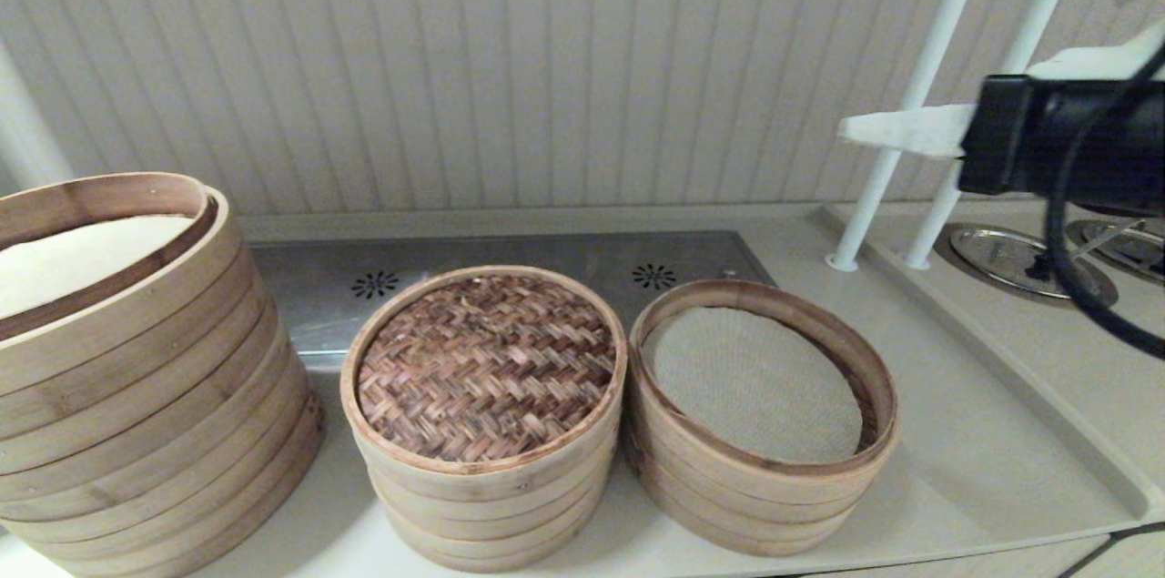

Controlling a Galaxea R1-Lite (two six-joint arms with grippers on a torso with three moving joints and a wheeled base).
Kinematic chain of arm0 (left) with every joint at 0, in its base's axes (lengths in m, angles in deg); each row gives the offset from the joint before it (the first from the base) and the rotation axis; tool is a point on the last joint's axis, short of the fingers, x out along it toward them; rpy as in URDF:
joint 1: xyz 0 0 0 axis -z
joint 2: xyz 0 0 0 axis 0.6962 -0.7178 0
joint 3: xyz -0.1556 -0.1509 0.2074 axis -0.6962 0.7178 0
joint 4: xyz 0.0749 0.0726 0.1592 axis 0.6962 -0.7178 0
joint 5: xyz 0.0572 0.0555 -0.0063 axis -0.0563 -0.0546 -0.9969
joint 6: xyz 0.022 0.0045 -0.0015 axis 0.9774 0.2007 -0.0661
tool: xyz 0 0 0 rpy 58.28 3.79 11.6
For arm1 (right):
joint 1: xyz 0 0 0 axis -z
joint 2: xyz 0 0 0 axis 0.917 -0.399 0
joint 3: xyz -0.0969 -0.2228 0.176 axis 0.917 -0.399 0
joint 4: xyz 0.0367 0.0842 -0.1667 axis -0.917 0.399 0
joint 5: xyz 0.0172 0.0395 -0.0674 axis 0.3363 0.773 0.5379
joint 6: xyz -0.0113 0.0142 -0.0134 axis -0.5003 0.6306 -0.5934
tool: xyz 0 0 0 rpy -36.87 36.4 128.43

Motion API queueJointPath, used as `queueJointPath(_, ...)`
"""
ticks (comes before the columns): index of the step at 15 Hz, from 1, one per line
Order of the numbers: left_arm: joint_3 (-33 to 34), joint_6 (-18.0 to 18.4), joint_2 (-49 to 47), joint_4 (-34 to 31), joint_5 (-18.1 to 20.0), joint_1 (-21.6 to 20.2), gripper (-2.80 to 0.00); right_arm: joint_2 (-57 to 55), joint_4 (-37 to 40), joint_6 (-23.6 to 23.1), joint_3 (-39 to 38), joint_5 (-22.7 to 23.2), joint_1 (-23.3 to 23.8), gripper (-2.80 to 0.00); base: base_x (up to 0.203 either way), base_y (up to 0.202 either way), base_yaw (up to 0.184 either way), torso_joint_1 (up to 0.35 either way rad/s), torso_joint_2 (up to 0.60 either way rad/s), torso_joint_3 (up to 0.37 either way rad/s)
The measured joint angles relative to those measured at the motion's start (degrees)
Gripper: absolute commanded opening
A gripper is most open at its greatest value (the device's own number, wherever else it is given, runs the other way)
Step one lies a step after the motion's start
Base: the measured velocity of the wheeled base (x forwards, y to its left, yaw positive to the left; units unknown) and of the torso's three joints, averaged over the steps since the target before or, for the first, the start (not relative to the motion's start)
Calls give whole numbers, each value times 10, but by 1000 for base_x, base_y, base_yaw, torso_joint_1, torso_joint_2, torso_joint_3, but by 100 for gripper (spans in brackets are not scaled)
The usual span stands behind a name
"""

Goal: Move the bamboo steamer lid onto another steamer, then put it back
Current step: Pick up the steamer

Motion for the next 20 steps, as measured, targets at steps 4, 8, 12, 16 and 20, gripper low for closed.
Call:
queueJointPath(4, 0, 0, 0, 0, 0, 0, -280, -141, 5, -4, 84, -19, -84, -280, 0, 0, 0, 0, 0, 0)
queueJointPath(8, 0, 0, 0, 0, 0, 0, -280, -236, 3, -21, 125, -30, -149, 0, 0, 0, 0, 0, 0, 0)
queueJointPath(12, 0, 0, 0, 0, 0, 0, -280, -304, -3, -41, 158, -69, -186, 0, 0, 0, 0, 0, 0, 0)
queueJointPath(16, 0, 0, 0, 0, 0, 0, -280, -345, -2, -46, 179, -70, -205, 0, 0, 0, 0, 0, 0, 0)
queueJointPath(20, 0, 0, 0, 0, 0, 0, -280, -372, -2, -46, 197, -70, -214, 0, 0, 0, 0, 0, 0, 0)
